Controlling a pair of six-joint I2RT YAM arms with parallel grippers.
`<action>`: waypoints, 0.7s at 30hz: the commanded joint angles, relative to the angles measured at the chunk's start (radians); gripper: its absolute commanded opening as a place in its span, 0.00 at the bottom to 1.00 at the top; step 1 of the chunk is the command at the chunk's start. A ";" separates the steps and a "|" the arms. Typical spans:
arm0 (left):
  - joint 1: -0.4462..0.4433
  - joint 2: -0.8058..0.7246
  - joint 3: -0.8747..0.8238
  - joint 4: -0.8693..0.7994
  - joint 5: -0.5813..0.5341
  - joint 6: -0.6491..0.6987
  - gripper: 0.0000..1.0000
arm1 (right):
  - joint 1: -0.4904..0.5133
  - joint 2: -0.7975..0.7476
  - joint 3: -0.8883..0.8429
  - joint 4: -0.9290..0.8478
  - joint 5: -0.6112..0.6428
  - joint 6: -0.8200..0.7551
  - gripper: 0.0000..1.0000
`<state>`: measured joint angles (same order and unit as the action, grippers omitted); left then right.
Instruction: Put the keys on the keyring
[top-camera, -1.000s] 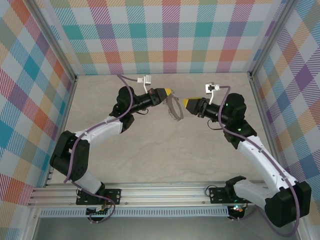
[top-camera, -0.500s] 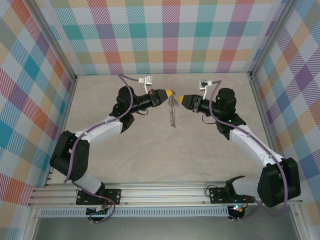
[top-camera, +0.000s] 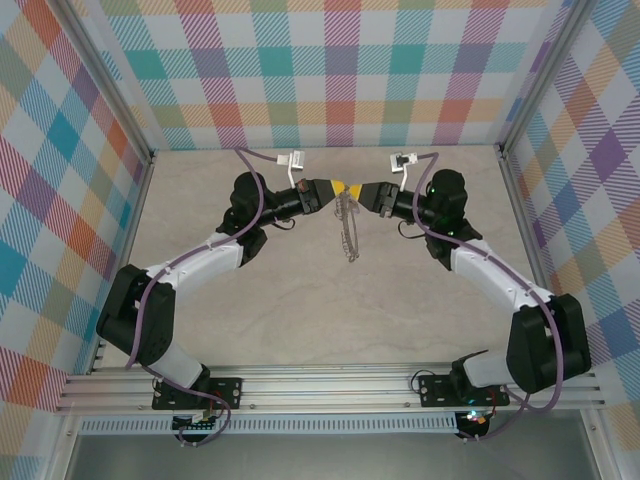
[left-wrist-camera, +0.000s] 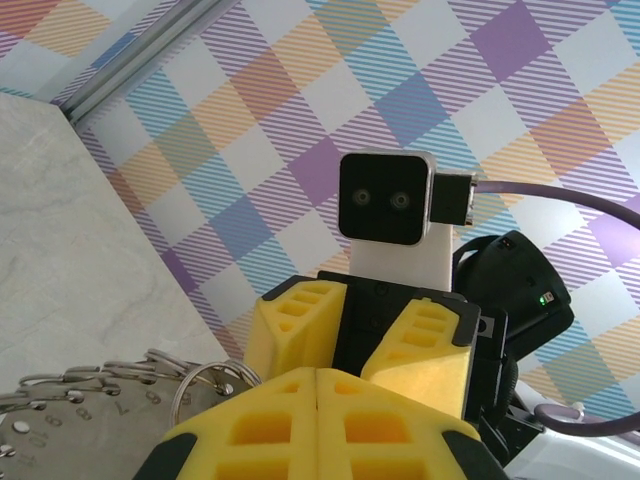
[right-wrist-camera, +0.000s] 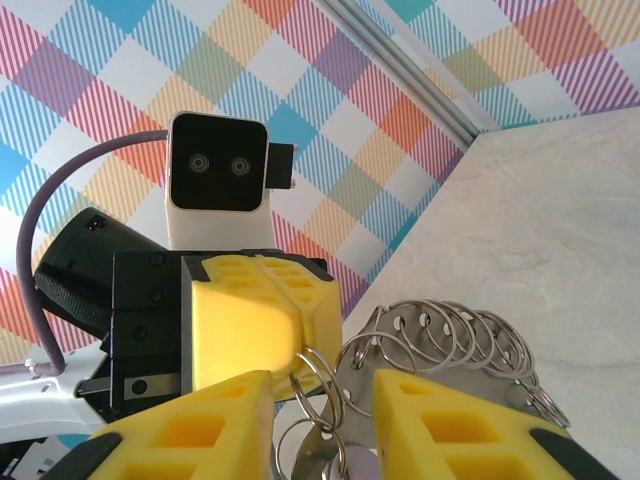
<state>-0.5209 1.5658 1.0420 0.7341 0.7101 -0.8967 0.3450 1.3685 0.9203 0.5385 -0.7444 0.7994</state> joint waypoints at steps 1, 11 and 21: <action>-0.008 -0.039 0.015 0.047 0.015 0.019 0.00 | -0.007 0.017 0.029 0.079 -0.042 0.032 0.30; -0.010 -0.029 0.020 0.048 0.008 0.018 0.00 | -0.003 0.041 0.034 0.148 -0.086 0.067 0.19; -0.014 -0.020 0.026 0.040 0.003 0.016 0.00 | 0.005 0.045 0.044 0.124 -0.096 0.048 0.00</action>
<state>-0.5213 1.5658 1.0420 0.7361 0.7055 -0.8967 0.3416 1.4158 0.9264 0.6388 -0.8101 0.8646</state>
